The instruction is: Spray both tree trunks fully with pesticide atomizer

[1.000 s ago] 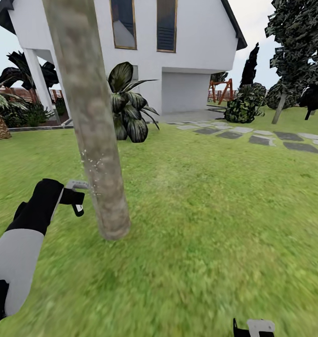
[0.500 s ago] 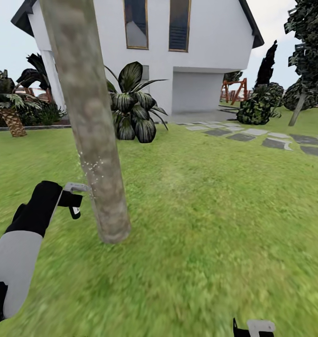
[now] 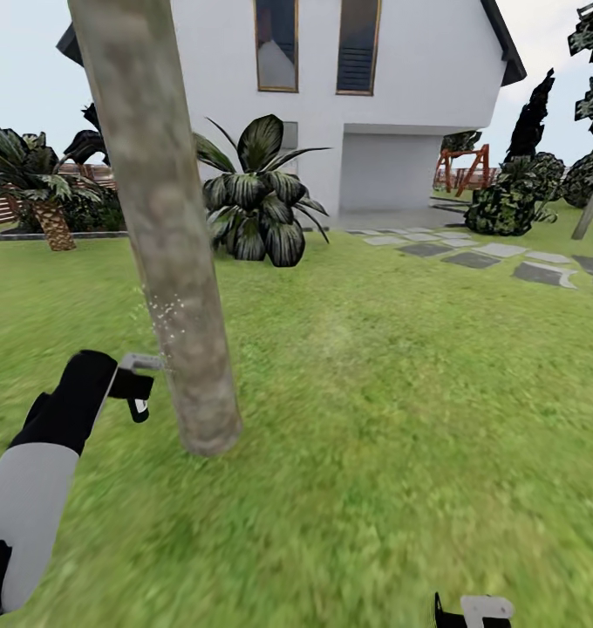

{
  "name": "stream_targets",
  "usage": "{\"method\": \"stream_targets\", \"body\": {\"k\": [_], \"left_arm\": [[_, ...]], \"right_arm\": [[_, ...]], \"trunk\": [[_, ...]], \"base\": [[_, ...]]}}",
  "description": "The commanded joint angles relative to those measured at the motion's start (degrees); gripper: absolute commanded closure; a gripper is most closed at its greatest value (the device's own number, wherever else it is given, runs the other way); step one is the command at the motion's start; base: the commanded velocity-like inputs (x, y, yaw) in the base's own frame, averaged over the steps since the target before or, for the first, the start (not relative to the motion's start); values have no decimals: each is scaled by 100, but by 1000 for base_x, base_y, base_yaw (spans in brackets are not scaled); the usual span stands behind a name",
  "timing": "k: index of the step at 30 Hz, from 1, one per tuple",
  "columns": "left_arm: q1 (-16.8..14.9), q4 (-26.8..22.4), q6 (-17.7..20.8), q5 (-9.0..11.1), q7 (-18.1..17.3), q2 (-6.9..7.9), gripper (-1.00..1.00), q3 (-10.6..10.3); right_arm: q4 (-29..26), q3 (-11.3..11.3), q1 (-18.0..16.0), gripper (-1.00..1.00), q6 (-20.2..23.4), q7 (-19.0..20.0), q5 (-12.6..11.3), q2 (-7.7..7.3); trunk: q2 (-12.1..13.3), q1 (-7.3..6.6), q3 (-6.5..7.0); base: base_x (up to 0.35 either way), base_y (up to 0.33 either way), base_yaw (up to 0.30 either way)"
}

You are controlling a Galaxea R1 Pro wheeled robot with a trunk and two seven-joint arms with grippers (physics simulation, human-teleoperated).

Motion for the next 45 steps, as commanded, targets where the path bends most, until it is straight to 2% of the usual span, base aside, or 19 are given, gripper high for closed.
{"method": "stream_targets", "body": {"k": [1, 9, 14, 19, 23, 32, 39, 45], "left_arm": [[7, -9, 12, -75, -28, -2, 100, 4], [99, -3, 13, -75, -27, -2, 100, 4], [272, -3, 6, -75, -4, -2, 100, 4], [339, 29, 2, -74, 151, -5, 100, 4], [442, 44, -5, -69, 173, -5, 100, 7], [452, 41, 3, -75, 174, -10, 100, 10], [468, 45, 4, -75, 174, -10, 100, 12], [475, 123, 1, -67, 179, -10, 100, 12]], "right_arm": [[9, -26, -5, -100, -11, -35, 61, 0], [9, -26, -5, -100, -11, -35, 61, 0], [9, -26, -5, -100, -11, -35, 61, 0], [9, -26, -5, -100, -11, -35, 61, -2], [9, -31, -5, -100, -11, -35, 61, -23], [9, -34, -5, -100, -11, -33, 61, -19], [6, -35, -5, -100, -11, -35, 61, -13], [9, -32, -5, -100, -11, -35, 61, -9]], "trunk": [[-3, 0, -5], [-3, 0, -5], [-3, 0, -5], [-3, 0, -5], [-3, 0, -5], [-3, 0, -5], [-3, 0, -5], [-3, 0, -5]], "base": [[103, -264, 0], [115, -265, 159], [212, -225, 275], [233, -207, 264], [145, -233, 48], [98, -265, 1], [-53, -265, 20], [-124, -123, 245]]}}
